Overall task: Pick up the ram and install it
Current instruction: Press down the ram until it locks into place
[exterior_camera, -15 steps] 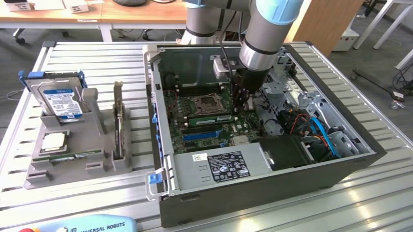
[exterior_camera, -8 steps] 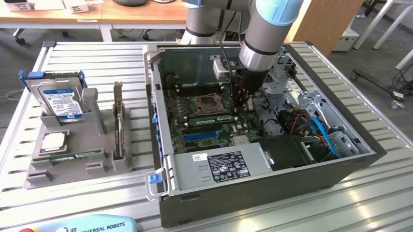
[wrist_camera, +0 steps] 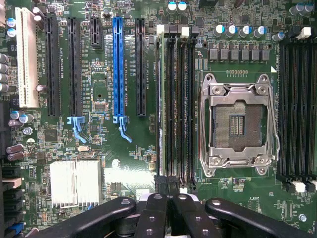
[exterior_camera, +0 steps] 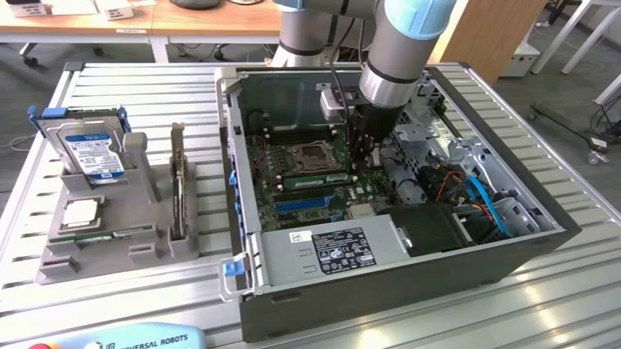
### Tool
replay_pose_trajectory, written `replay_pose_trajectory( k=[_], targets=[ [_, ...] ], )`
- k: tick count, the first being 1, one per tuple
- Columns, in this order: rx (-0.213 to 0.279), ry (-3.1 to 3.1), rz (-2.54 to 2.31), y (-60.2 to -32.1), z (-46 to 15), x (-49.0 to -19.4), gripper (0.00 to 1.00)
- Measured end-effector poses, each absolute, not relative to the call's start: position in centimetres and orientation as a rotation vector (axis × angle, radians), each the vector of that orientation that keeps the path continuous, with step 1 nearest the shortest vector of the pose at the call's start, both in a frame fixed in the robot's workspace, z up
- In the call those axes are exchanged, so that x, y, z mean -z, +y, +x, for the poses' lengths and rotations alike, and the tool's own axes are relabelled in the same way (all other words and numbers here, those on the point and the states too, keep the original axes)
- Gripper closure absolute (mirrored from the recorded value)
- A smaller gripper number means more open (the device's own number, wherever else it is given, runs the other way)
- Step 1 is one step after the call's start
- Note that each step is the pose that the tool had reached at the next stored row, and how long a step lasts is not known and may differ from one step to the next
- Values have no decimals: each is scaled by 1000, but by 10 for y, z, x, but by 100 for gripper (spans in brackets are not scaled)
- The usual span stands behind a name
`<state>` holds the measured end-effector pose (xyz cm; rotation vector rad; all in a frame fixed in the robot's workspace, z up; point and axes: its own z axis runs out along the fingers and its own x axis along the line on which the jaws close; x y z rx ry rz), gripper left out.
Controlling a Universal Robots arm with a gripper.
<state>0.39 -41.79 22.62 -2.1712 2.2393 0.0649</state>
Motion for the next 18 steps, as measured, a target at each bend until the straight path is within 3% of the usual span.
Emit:
replay_pose_trajectory(
  k=[18],
  targets=[
    [-65, 2239, -2171, -418, 4, -225, 90]
  ],
)
